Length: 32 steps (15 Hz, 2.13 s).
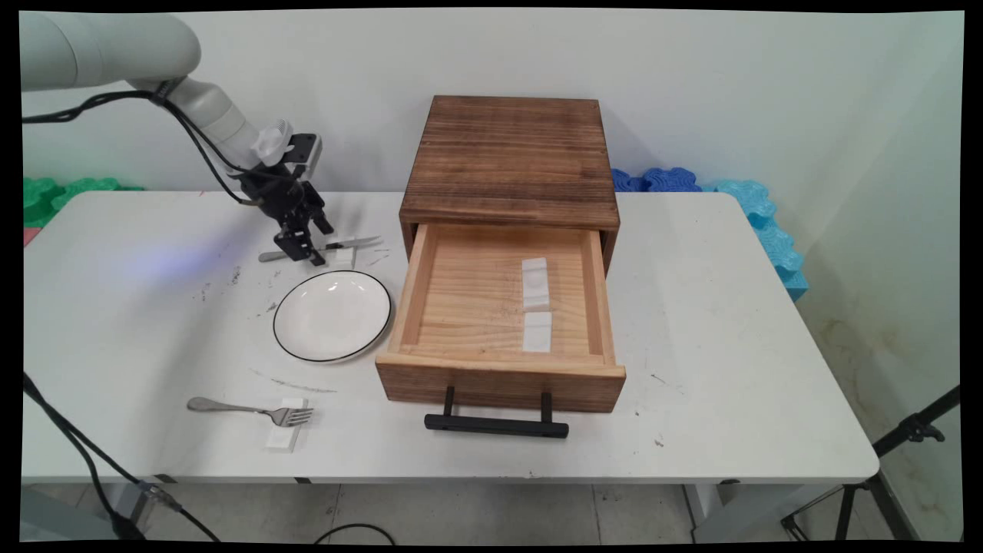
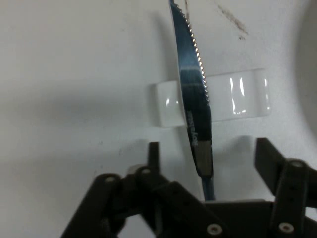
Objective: Pick up the knife from the left of the white plate, then place the picked object into the drawer
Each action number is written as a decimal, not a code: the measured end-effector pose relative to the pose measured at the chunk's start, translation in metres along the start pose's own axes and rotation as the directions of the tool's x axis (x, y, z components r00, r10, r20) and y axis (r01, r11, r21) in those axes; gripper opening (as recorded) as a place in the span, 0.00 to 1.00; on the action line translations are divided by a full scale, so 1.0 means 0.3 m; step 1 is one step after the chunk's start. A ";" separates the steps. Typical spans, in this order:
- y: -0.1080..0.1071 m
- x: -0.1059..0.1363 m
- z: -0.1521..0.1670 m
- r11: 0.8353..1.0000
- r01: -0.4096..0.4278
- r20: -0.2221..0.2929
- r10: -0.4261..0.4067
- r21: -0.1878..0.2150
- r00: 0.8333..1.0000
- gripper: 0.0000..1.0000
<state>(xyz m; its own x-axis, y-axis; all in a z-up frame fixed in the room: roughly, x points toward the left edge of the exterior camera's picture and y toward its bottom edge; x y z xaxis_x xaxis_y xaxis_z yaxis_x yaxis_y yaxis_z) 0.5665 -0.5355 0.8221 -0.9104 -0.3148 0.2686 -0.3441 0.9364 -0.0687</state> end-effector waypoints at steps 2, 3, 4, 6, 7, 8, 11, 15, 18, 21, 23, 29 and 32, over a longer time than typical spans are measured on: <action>0.002 -0.001 0.006 1.000 0.001 0.000 -0.001 -0.002 1.000 0.00; 0.005 -0.002 0.009 1.000 0.000 0.002 0.000 -0.003 1.000 0.00; 0.007 -0.005 0.011 1.000 -0.002 0.005 0.002 -0.005 1.000 0.00; 0.013 -0.011 0.014 1.000 -0.007 0.010 0.007 -0.008 1.000 0.00; 0.015 -0.012 0.016 1.000 -0.010 0.012 0.010 -0.009 1.000 0.00; 0.018 -0.015 0.018 1.000 -0.012 0.014 0.013 -0.011 1.000 0.00; 0.024 -0.018 0.020 1.000 -0.016 0.017 0.017 -0.014 1.000 0.00; 0.033 -0.016 0.004 1.000 -0.020 0.015 0.020 -0.008 1.000 0.00; 0.042 -0.012 -0.022 1.000 -0.020 0.012 0.020 0.005 1.000 0.00; 0.060 0.003 -0.071 0.999 -0.022 0.012 0.022 0.025 1.000 0.00; 0.077 0.010 -0.104 0.999 -0.023 0.011 0.023 0.038 1.000 0.00; 0.149 0.066 -0.227 0.996 -0.052 -0.002 0.053 0.074 0.999 0.00; 0.193 0.110 -0.286 0.993 -0.074 -0.012 0.075 0.087 0.997 0.00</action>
<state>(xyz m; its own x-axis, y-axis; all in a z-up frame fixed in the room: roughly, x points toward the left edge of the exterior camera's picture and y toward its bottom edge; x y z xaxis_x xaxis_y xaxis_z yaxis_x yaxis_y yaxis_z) 0.5362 -0.4783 0.9094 -0.9307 -0.2418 0.2743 -0.2949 0.9400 -0.1718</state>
